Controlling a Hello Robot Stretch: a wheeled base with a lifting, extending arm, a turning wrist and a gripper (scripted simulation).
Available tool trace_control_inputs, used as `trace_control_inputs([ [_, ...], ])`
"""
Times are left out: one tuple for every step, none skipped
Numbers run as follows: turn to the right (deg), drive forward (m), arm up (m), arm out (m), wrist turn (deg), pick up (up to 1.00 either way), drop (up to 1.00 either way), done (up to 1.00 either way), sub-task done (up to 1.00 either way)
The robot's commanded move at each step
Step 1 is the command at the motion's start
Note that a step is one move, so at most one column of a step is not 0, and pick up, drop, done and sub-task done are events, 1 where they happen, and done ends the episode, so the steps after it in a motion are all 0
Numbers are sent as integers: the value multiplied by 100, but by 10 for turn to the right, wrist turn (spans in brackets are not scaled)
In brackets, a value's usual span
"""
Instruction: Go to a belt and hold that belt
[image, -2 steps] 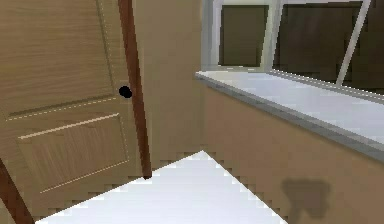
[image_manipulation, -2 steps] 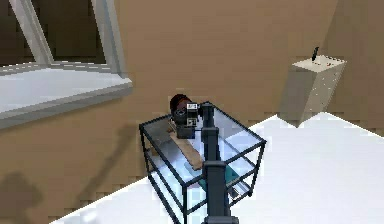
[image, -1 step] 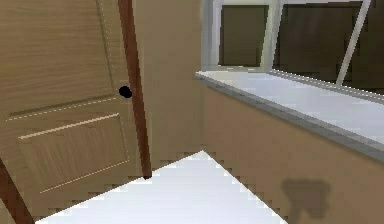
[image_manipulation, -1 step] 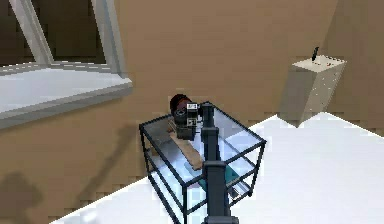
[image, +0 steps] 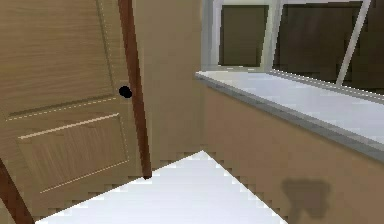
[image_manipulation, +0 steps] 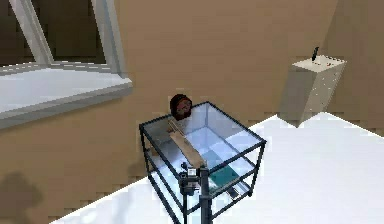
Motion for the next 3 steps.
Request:
trace_control_inputs([
  [0,0,0,0,0,100,0,0,0],
  [0,0,10,0,0,0,0,0,0],
  [0,0,0,0,0,0,0,100,0],
])
